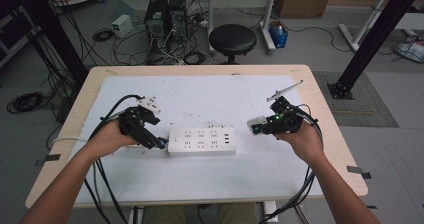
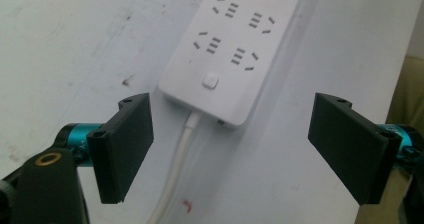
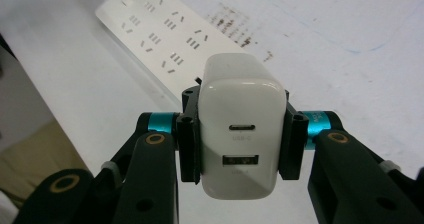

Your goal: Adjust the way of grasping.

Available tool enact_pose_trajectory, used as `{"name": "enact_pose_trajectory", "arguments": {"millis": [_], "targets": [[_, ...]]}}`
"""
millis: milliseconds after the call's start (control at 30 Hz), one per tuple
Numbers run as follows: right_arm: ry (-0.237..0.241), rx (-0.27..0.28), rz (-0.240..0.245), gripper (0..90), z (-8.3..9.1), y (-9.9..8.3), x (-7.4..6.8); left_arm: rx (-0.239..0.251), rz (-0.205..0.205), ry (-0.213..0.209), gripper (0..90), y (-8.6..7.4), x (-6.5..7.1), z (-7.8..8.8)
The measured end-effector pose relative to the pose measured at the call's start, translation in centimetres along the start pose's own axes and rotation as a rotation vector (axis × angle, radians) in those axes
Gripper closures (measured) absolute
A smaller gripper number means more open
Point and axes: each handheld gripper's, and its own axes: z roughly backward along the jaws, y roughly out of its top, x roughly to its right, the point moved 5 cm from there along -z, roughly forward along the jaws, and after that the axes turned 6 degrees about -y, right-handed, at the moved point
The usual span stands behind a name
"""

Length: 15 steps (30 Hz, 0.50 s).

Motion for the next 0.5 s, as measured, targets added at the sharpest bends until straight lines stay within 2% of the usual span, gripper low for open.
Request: {"name": "enact_pose_trajectory", "arguments": {"millis": [133,200,233,300,333,367,400,500], "targets": [[-0.045,-0.052,0.083,61.7,0.4,0.0,0.0,-0.039,-0.002,0.029,18.2,-0.7,-0.6,0.8],[-0.052,-0.077,0.121,61.7,0.7,0.1,0.1,-0.059,-0.001,0.021,18.3,-1.1,-0.8,1.0],[-0.052,-0.077,0.121,61.7,0.7,0.1,0.1,-0.059,-0.001,0.021,18.3,-1.1,-0.8,1.0],[-0.050,-0.120,0.162,61.7,1.2,0.2,0.2,-0.087,-0.018,0.022,18.3,-1.9,-0.9,1.3],[-0.050,-0.120,0.162,61.7,1.2,0.2,0.2,-0.087,-0.018,0.022,18.3,-1.9,-0.9,1.3],[-0.059,-0.148,0.197,61.7,1.6,0.4,0.4,-0.098,-0.014,0.017,18.3,-2.4,-0.9,1.4],[-0.063,-0.162,0.213,61.7,1.8,0.4,0.6,-0.111,-0.022,0.021,18.3,-2.7,-0.9,1.5],[-0.069,-0.172,0.225,61.7,2.0,0.5,0.7,-0.120,-0.015,0.036,18.2,-2.9,-0.9,1.6]]}}
